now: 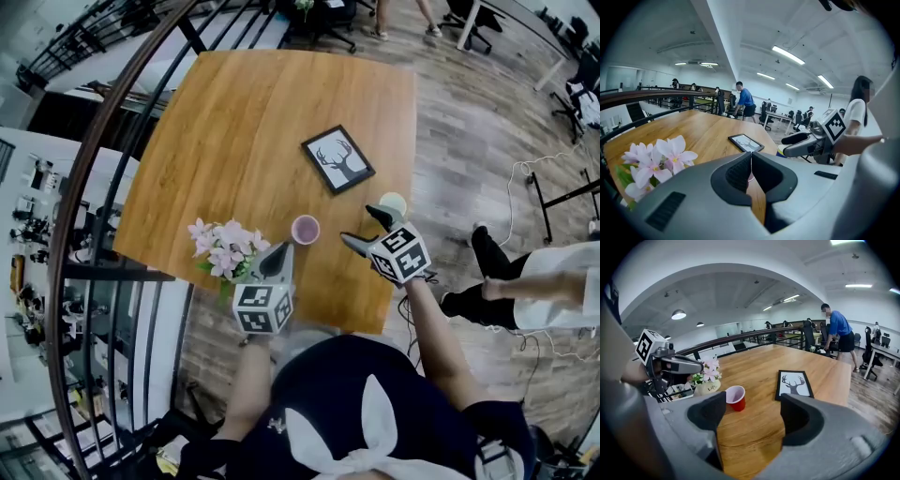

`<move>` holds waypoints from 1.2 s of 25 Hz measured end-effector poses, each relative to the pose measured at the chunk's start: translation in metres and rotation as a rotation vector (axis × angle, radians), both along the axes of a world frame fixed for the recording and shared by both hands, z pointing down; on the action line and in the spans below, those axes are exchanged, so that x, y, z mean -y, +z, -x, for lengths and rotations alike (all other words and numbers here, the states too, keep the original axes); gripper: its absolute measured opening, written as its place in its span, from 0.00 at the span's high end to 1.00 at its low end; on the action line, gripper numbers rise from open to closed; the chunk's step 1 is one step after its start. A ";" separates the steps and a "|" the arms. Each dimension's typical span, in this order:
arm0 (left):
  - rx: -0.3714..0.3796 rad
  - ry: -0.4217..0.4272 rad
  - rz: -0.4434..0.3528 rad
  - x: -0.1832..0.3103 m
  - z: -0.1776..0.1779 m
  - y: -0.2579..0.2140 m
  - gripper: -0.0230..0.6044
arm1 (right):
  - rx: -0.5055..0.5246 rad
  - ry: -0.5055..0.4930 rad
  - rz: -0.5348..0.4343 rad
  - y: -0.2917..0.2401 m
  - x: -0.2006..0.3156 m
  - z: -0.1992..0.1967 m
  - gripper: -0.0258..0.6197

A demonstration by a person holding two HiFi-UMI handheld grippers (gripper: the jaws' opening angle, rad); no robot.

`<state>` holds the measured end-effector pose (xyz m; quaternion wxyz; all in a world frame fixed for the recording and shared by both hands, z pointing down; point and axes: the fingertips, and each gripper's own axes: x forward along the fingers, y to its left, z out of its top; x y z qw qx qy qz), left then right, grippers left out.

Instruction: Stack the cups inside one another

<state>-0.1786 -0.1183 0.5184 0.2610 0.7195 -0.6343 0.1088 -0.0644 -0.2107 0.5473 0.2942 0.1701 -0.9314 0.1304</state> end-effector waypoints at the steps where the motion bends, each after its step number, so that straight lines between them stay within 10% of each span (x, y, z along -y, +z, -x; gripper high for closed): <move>1: 0.000 -0.005 0.000 -0.002 0.001 0.000 0.93 | -0.002 -0.015 -0.001 0.000 -0.004 0.005 0.40; 30: -0.017 0.032 0.021 -0.035 0.027 0.011 0.93 | -0.123 -0.197 0.005 0.047 -0.055 0.099 0.40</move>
